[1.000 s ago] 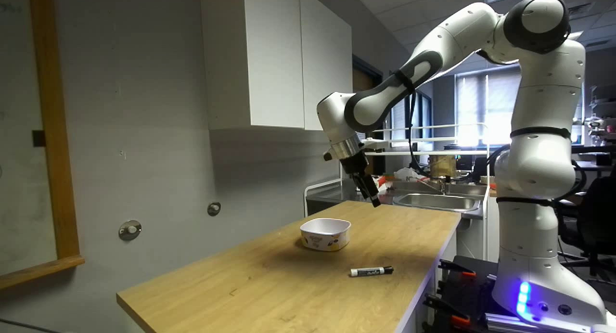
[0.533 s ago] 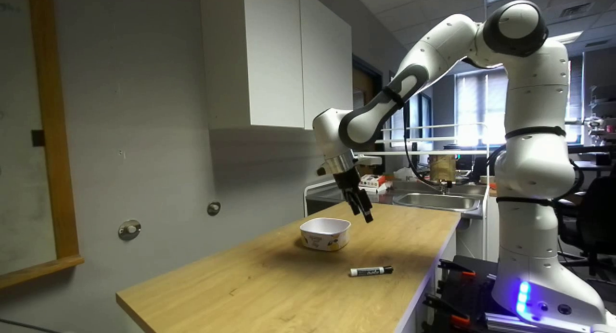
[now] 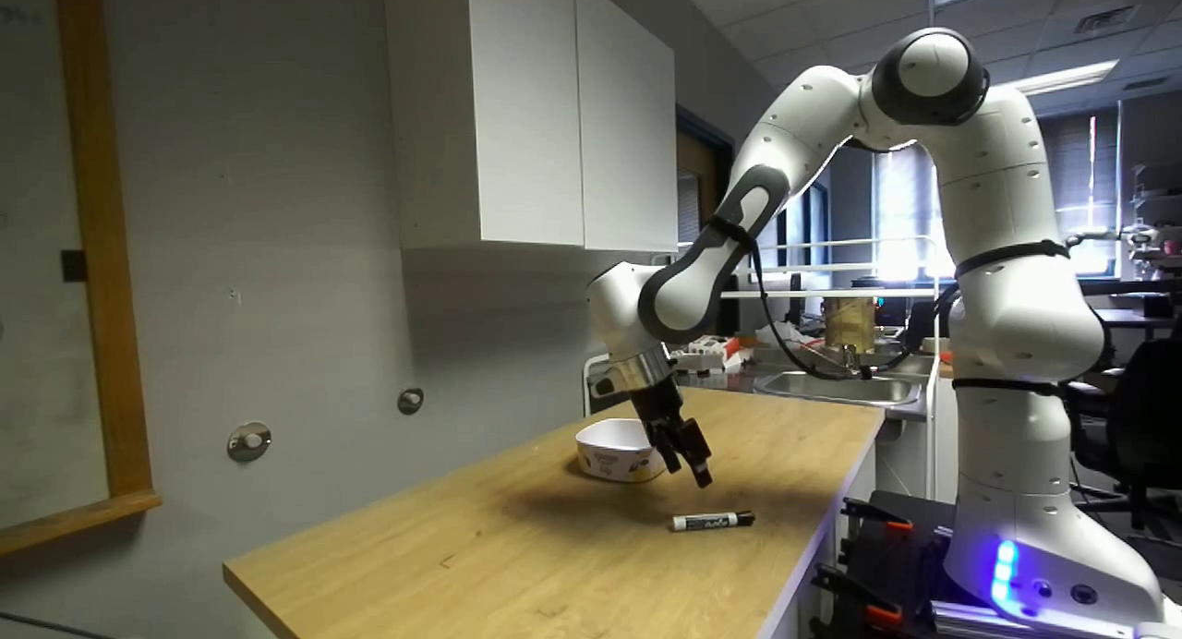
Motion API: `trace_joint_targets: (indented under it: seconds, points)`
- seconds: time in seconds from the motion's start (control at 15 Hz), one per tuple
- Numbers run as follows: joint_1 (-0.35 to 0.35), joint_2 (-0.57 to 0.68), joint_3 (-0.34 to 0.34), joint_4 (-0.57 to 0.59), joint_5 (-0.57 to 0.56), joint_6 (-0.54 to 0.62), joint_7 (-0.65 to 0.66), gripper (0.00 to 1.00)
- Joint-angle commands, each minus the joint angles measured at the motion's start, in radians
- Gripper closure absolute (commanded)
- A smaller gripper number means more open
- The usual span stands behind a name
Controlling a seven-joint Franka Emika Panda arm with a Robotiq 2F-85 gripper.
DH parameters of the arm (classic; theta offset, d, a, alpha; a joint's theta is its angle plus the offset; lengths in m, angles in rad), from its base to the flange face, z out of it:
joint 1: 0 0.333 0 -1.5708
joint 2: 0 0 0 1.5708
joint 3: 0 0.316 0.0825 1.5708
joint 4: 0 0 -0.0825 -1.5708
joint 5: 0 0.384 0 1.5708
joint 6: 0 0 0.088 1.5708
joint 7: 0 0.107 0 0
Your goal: Place the marker inside the bowl
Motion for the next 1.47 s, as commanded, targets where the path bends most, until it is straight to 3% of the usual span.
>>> trace_joint_targets:
  seconds: [0.0, 1.27, 1.33, 1.4]
  points:
    - [0.002, 0.009, 0.042, -0.005, 0.045, 0.012, -0.033, 0.0]
    - [0.006, 0.149, 0.074, 0.034, 0.016, 0.012, -0.017, 0.0]
    - [0.007, 0.152, 0.074, 0.036, 0.008, 0.013, -0.016, 0.25]
    - [0.007, 0.153, 0.073, 0.037, 0.004, 0.014, -0.016, 0.26]
